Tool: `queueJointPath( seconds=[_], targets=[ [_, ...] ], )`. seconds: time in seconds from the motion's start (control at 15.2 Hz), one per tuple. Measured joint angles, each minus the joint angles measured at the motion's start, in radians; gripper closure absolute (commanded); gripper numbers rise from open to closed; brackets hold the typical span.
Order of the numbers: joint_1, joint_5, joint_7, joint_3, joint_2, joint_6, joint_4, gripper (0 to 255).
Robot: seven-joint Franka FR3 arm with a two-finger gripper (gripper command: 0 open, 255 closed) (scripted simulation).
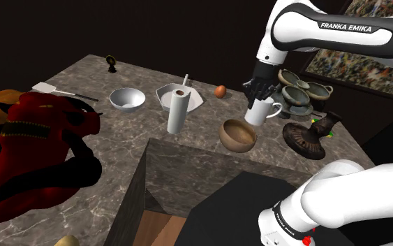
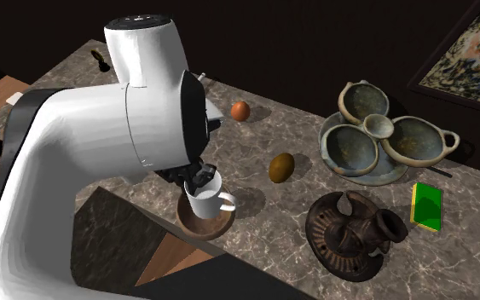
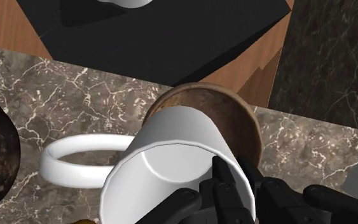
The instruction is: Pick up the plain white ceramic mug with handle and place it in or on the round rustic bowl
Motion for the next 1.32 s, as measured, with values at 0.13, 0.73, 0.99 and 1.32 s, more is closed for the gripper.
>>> queueJointPath(
  seconds=[0.13,0.73,0.99,1.32],
  targets=[
    [-0.001,-0.001,-0.002,-0.001,0.001,0.027,-0.027,255],
    [0.0,0.0,-0.004,-0.002,0.02,0.156,-0.137,255],
    [0.0,0.0,-0.006,-0.003,0.027,0.19,-0.164,255],
    [-0.001,0.0,-0.006,-0.003,0.027,0.194,-0.167,0]
  ],
)
